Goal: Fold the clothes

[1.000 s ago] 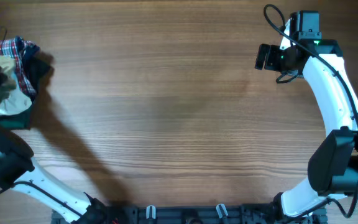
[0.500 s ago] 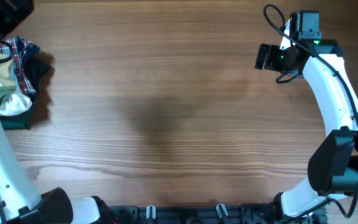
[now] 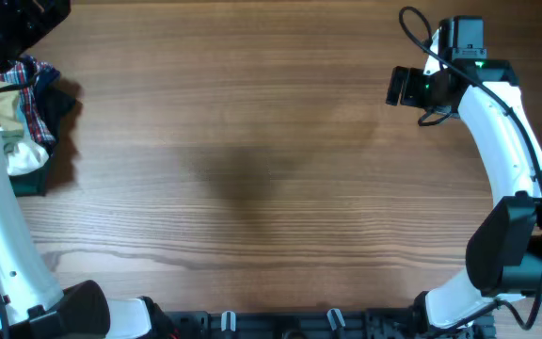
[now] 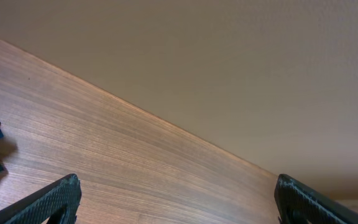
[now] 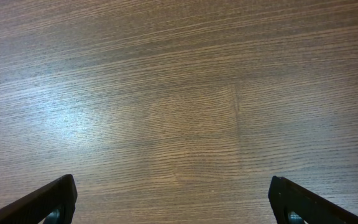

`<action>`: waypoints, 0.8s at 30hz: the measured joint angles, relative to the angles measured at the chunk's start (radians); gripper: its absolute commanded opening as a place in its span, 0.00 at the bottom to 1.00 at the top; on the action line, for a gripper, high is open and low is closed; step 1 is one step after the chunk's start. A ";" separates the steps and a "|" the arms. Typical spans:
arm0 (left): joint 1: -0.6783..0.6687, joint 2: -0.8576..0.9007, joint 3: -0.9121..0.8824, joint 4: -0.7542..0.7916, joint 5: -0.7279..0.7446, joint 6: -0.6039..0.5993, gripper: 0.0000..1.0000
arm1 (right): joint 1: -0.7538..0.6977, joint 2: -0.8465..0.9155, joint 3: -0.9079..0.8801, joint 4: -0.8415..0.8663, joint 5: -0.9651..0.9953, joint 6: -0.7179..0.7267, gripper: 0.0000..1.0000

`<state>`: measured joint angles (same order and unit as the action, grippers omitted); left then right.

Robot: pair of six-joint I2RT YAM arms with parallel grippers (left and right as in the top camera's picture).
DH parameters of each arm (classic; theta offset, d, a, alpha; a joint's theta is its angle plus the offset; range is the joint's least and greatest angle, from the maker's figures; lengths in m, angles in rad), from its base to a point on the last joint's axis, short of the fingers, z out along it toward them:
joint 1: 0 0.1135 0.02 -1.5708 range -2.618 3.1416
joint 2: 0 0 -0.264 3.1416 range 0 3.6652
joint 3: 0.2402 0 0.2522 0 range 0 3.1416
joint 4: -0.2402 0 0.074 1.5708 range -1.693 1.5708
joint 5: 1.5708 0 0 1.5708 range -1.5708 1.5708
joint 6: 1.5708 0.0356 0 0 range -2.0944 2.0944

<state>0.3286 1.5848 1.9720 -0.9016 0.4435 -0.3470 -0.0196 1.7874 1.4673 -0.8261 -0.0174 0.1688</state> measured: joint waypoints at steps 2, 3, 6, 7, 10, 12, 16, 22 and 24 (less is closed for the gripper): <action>0.000 0.000 0.000 0.000 0.000 0.000 1.00 | 0.000 0.000 0.000 0.000 0.000 0.000 1.00; 0.000 0.000 0.000 0.000 0.000 0.000 1.00 | 0.000 0.000 0.000 0.000 0.000 0.000 1.00; 0.000 0.000 0.000 0.000 0.000 0.000 1.00 | 0.000 0.000 0.000 0.000 0.000 0.000 1.00; 0.000 0.000 0.000 0.000 0.000 0.000 1.00 | 0.000 0.000 0.000 0.000 0.000 0.000 1.00; 0.000 0.000 0.000 0.000 0.000 0.000 1.00 | 0.006 -0.004 0.000 0.000 0.000 0.000 1.00; 0.000 0.000 0.000 -0.002 0.000 0.000 1.00 | 0.033 -0.058 -0.003 -0.002 0.004 0.001 1.00; 0.000 0.000 -0.001 -0.003 0.000 0.000 1.00 | 0.150 -0.399 -0.004 0.003 0.006 0.003 1.00; 0.000 0.001 -0.002 -0.004 0.000 0.000 1.00 | 0.192 -1.088 0.021 -0.017 0.025 -0.008 1.00; 0.000 0.001 -0.002 -0.004 0.000 0.000 1.00 | 0.192 -1.246 0.021 -0.112 0.023 -0.008 1.00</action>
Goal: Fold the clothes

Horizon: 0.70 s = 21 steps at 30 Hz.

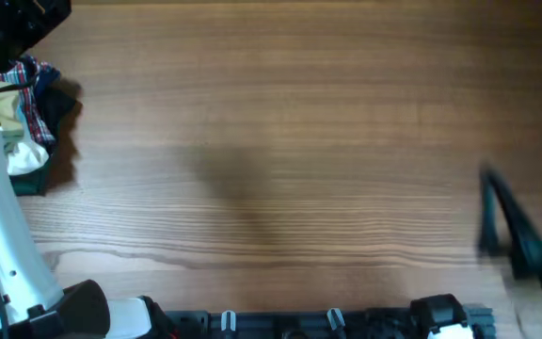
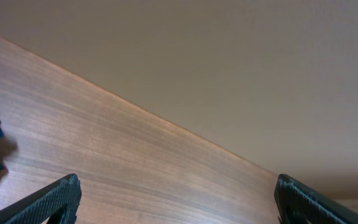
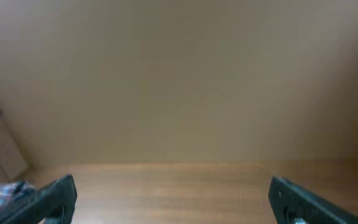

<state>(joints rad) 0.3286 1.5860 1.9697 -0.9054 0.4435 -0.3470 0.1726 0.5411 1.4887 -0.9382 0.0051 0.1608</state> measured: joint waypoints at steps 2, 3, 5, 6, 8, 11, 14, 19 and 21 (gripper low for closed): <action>0.000 0.000 0.000 0.000 0.000 0.000 1.00 | 0.000 -0.154 0.004 -0.129 -0.001 0.001 1.00; 0.000 0.000 0.000 0.000 0.000 0.000 1.00 | 0.000 -0.193 0.005 -0.174 -0.001 0.004 1.00; 0.000 0.000 0.000 0.002 0.000 0.000 1.00 | 0.000 -0.249 -0.002 -0.249 -0.001 0.007 0.99; 0.000 0.000 0.000 0.001 0.000 0.000 1.00 | 0.000 -0.268 -0.016 -0.274 -0.001 0.008 1.00; 0.000 0.000 0.000 0.000 0.000 0.000 1.00 | 0.000 -0.301 -0.069 -0.293 -0.001 0.008 0.99; 0.000 0.000 0.000 0.001 0.000 0.000 1.00 | -0.016 -0.347 -0.232 -0.250 -0.001 0.019 1.00; 0.000 0.000 0.000 0.000 0.000 0.000 1.00 | -0.024 -0.365 -0.408 -0.011 -0.001 0.018 1.00; 0.000 0.000 0.000 0.002 -0.001 0.000 1.00 | -0.024 -0.368 -0.853 0.565 0.000 -0.008 1.00; 0.000 0.000 0.000 0.001 0.000 0.000 1.00 | -0.026 -0.366 -1.027 0.819 0.000 -0.012 1.00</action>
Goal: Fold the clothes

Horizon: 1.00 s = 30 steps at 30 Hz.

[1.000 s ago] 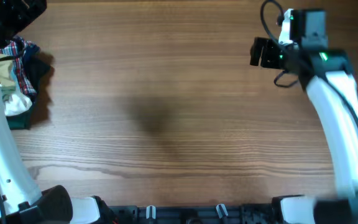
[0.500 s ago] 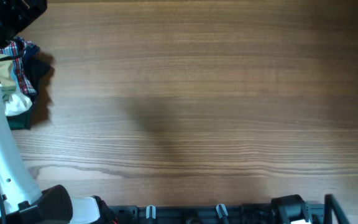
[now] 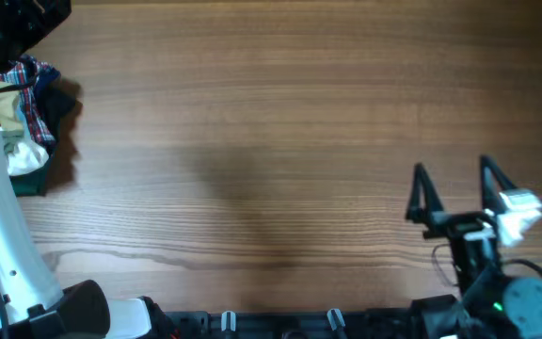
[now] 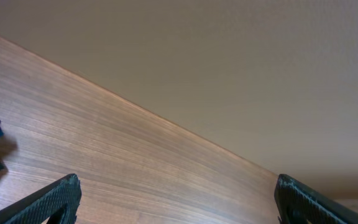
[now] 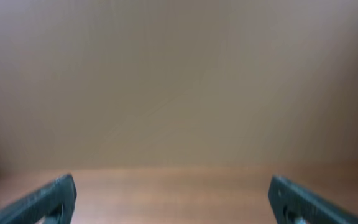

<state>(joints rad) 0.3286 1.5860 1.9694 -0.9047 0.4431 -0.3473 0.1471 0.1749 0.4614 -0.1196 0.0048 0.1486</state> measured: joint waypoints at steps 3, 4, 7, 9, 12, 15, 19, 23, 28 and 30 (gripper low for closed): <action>0.000 0.000 0.000 0.000 0.000 0.000 1.00 | 0.000 -0.001 -0.192 0.235 0.000 -0.002 1.00; 0.000 0.000 0.000 0.000 0.000 0.000 1.00 | 0.000 -0.002 -0.224 0.262 0.000 -0.004 1.00; 0.000 0.000 0.000 0.000 0.000 0.000 1.00 | 0.000 -0.021 -0.278 0.279 0.000 -0.004 0.99; 0.000 0.000 0.000 0.000 0.000 0.000 1.00 | -0.012 -0.065 -0.312 0.284 0.000 -0.003 1.00; 0.000 0.000 0.000 0.000 0.000 0.000 1.00 | -0.043 -0.116 -0.354 0.282 0.000 -0.003 1.00; 0.000 0.000 0.000 0.000 0.000 0.000 1.00 | -0.074 -0.121 -0.363 0.257 0.000 -0.002 1.00; 0.000 0.000 0.000 0.000 0.000 0.000 1.00 | -0.077 -0.131 -0.370 0.179 0.000 -0.002 1.00; 0.000 0.000 0.000 0.000 0.000 0.000 1.00 | -0.081 -0.154 -0.377 0.200 0.000 0.002 1.00; 0.000 0.000 0.000 0.000 0.000 0.000 1.00 | -0.084 -0.158 -0.434 0.316 0.000 0.021 1.00; 0.000 0.000 0.000 0.000 0.000 0.000 1.00 | -0.084 -0.158 -0.453 0.310 0.000 0.035 1.00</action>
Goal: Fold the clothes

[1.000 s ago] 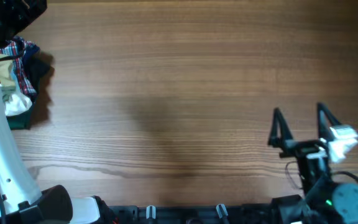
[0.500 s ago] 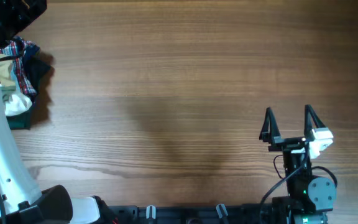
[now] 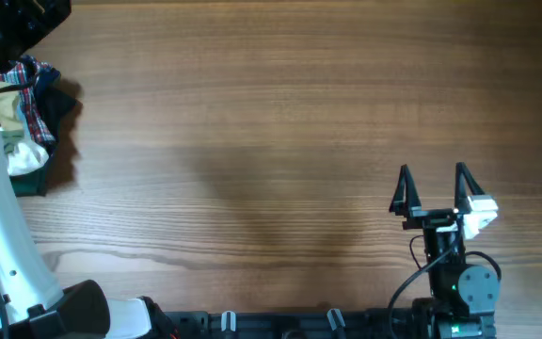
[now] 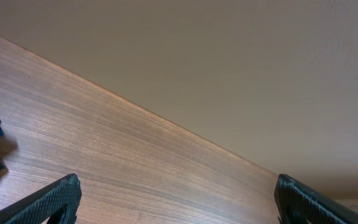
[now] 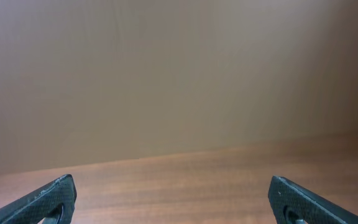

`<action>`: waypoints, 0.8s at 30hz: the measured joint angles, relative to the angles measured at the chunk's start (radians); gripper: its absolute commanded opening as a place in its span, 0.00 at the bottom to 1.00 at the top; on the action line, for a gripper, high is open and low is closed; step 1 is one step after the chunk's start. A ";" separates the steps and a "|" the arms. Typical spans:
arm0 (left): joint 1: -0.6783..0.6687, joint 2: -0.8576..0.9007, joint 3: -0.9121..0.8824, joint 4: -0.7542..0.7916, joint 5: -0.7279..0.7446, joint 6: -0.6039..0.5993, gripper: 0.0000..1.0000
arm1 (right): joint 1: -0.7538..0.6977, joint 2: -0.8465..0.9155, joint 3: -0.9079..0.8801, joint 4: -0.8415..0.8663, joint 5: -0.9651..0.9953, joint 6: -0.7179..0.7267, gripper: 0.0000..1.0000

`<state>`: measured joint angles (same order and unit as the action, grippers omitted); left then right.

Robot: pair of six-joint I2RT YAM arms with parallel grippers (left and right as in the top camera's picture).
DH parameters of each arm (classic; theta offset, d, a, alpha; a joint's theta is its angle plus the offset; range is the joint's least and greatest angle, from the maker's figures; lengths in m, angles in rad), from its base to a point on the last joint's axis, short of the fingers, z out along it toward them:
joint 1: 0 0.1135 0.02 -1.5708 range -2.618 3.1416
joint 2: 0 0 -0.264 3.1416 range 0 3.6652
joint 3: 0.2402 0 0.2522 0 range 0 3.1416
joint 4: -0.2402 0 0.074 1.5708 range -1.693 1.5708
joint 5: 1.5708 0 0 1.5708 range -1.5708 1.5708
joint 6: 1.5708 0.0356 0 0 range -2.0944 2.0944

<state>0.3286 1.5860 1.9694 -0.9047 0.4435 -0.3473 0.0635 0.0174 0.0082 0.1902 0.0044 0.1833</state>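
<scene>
A heap of clothes (image 3: 24,108) with plaid, cream, white and dark pieces lies at the table's far left edge; a dark corner of it shows in the left wrist view. My left gripper (image 4: 178,199) hangs open near the table's top left corner, nothing between its fingers. My right gripper (image 3: 432,185) sits low at the front right, open and empty, pointing towards the far edge; its fingertips (image 5: 55,193) frame bare wood.
The wooden table (image 3: 271,141) spreads between the arms. The left arm's white link runs along the left edge. A dark rail with clips (image 3: 280,325) lines the front edge. A beige wall fills the upper half of both wrist views.
The right gripper has shifted slightly left and nearer the table's front edge. The left arm and the clothes heap have stayed put.
The right arm first reached out over the far right of the table, gripper open and facing the wood. It was then a blur at the right edge, then folded back at the front right, where it now rests. The left arm and clothes never moved.
</scene>
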 measured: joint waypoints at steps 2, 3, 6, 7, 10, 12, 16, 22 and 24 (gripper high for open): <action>0.000 0.000 0.000 0.000 0.000 0.000 1.00 | 0.000 -0.001 0.000 -0.061 0.000 0.007 1.00; 0.000 0.000 0.000 0.000 0.000 0.000 1.00 | 0.000 -0.002 0.000 -0.113 0.000 0.011 1.00; 0.000 0.000 0.000 0.000 0.000 0.000 1.00 | 0.000 -0.002 -0.002 -0.187 0.000 0.015 1.00; 0.000 0.000 0.000 0.000 0.000 0.000 1.00 | 0.000 -0.002 -0.002 -0.187 -0.001 0.015 1.00; 0.000 0.000 0.000 0.000 0.000 0.000 1.00 | 0.000 -0.002 -0.002 -0.188 -0.001 0.015 1.00; 0.000 0.000 0.000 0.000 0.000 0.000 1.00 | 0.000 -0.002 -0.002 -0.188 -0.001 0.015 1.00; 0.000 0.000 0.000 0.000 0.000 0.000 1.00 | 0.000 -0.002 -0.002 -0.188 -0.001 0.015 1.00; 0.000 0.000 0.000 0.000 0.000 0.000 1.00 | 0.000 -0.002 -0.002 -0.188 -0.001 0.015 1.00; 0.000 0.000 0.000 0.000 0.000 0.000 1.00 | 0.000 -0.002 -0.002 -0.188 -0.001 0.015 1.00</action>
<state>0.3286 1.5860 1.9694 -0.9047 0.4435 -0.3470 0.0635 0.0158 0.0063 0.0025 0.0036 0.1982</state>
